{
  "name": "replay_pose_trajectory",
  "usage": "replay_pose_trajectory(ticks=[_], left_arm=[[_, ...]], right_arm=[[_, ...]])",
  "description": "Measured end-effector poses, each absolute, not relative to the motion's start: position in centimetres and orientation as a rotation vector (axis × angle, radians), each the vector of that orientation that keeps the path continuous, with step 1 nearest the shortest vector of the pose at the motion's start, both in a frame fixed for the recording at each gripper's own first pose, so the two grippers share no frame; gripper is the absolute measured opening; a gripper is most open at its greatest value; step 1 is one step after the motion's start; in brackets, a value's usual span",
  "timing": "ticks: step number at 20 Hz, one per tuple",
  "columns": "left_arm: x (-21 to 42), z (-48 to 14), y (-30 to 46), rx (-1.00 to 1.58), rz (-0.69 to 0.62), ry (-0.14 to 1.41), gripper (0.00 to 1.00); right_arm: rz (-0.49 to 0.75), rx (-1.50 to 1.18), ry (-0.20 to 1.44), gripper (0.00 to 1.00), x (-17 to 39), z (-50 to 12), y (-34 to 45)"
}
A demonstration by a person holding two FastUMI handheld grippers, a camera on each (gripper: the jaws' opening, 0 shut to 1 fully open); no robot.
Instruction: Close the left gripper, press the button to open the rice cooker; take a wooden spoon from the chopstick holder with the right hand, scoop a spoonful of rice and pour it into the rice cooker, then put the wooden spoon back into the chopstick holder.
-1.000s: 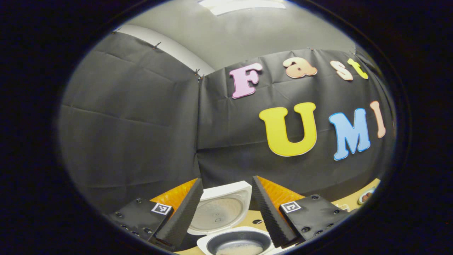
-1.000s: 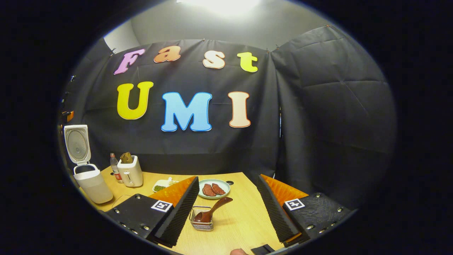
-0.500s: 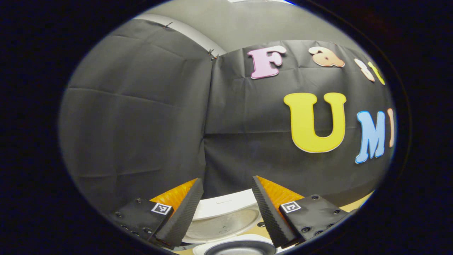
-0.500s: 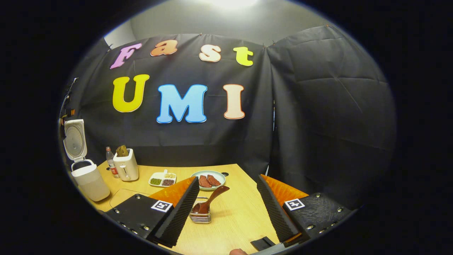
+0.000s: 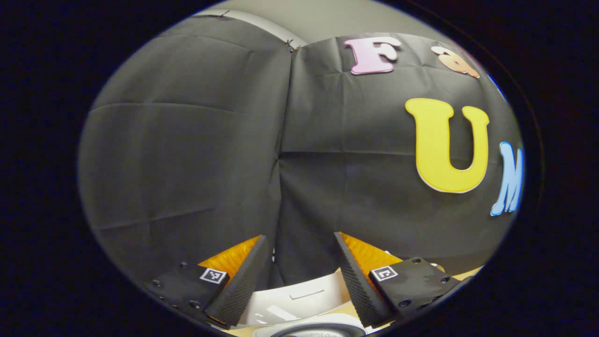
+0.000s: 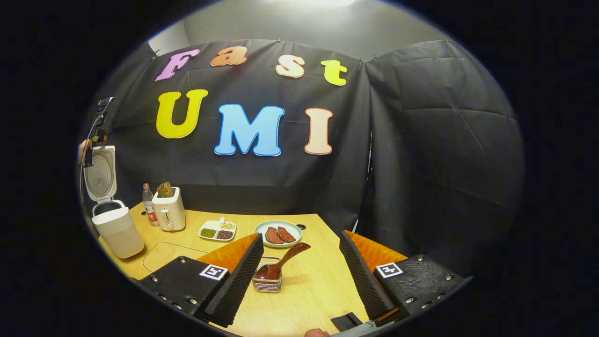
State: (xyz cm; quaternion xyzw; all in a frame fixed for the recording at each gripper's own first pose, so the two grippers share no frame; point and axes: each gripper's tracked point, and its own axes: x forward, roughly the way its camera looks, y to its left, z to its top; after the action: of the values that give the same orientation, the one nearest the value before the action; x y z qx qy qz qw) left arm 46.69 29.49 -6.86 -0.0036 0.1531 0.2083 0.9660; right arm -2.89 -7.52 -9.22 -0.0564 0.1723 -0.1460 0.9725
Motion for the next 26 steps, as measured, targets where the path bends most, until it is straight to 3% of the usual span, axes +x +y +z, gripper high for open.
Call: replay_pose_trajectory(ticks=[12, 26], left_arm=[[43.1, -8.1, 27.0, -0.028, 0.402, 0.411, 0.95], [36.9, -11.4, 20.2, -0.094, 0.335, 0.461, 0.99]], right_arm=[[-0.149, -0.115, 0.385, 0.99, -2.1, -11.1, -6.0], [-0.100, -0.118, 0.386, 0.99, -3.8, -10.9, -11.0]])
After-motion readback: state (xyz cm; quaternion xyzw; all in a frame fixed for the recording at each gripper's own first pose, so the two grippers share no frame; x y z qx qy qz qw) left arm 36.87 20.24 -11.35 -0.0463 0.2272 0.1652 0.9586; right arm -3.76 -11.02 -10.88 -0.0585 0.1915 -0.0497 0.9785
